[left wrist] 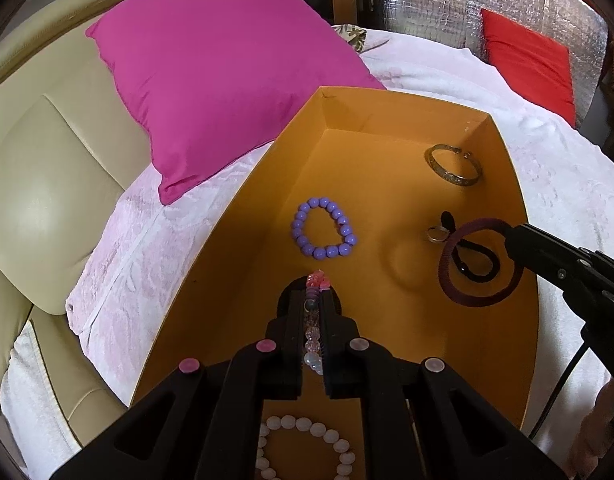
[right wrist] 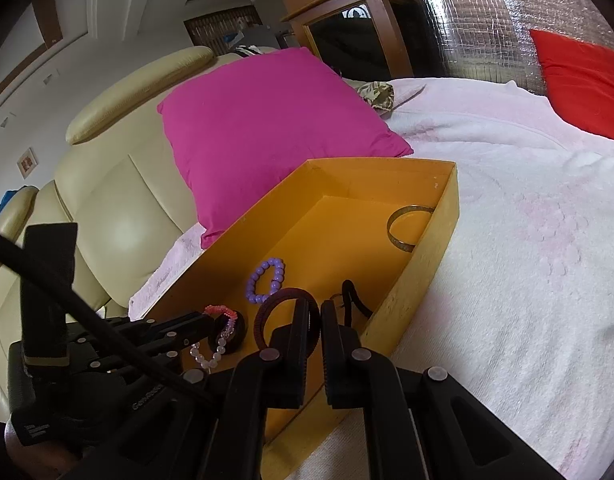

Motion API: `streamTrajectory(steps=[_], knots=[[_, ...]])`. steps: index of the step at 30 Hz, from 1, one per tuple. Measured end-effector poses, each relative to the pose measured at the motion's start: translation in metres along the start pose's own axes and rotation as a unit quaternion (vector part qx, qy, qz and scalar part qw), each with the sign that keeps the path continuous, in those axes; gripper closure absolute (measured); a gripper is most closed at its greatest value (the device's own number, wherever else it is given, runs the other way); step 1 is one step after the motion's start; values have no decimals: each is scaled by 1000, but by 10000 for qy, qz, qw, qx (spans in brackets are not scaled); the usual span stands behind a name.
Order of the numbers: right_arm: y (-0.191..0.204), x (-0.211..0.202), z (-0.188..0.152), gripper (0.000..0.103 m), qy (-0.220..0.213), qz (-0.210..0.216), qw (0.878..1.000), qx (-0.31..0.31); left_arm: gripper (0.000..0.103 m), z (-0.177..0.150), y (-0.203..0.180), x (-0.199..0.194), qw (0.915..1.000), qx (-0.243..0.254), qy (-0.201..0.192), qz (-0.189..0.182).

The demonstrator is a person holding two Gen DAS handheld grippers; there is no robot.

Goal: Organize jewelry
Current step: 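Lower the pink bead bracelet into the tray and open the left tool, then withdraw both tools up and away from the tray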

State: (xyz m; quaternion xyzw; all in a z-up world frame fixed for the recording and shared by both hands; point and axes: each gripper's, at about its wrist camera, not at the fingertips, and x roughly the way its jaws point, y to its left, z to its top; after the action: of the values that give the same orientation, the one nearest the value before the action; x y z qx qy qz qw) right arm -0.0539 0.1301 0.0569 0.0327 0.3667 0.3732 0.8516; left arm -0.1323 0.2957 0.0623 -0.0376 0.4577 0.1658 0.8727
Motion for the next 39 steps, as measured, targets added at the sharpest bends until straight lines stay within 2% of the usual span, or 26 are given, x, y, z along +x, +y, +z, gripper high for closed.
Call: streamTrajectory(steps=[7, 9, 11, 13, 19, 22, 24, 26, 28, 34, 38, 39], knots=[[-2, 2, 0, 95, 98, 43, 9999, 117, 95, 0, 1, 2, 9999, -17, 48, 112], [-2, 3, 0, 95, 106, 3, 9999, 135, 88, 0, 0, 3, 9998, -42, 83, 150], [-4, 4, 0, 95, 192, 24, 9996, 210, 60, 0, 1, 3, 9997, -70, 89, 226], [-6, 5, 0, 95, 251, 62, 9992, 289, 54, 1, -1, 0, 9994, -25, -6, 338], [-7, 4, 1, 95, 245, 74, 9991, 326, 49, 2, -5, -5, 9990, 70, -111, 436], [-8, 1, 3, 95, 205, 118, 9991, 353, 40, 3, -3, -9, 9983, 29, -183, 560], [-9, -1, 4, 95, 191, 139, 9990, 374, 37, 4, -2, -14, 9977, -8, -240, 626], [-11, -3, 5, 87, 173, 174, 9988, 422, 35, 3, 0, -21, 9969, -66, -282, 727], [-12, -6, 6, 75, 116, 235, 9986, 470, 32, 2, 3, -29, 9958, -123, -321, 853], [-10, -20, 10, 74, -116, 325, 9982, 490, 28, -3, 12, -59, 9934, -233, -511, 1000], [-3, -43, 10, 74, -298, 99, 9993, 207, 28, -1, 13, -87, 9887, -97, -672, 1339], [3, -52, 8, 74, -362, -88, 9993, 24, 27, -1, 12, -96, 9865, -36, -721, 1467]])
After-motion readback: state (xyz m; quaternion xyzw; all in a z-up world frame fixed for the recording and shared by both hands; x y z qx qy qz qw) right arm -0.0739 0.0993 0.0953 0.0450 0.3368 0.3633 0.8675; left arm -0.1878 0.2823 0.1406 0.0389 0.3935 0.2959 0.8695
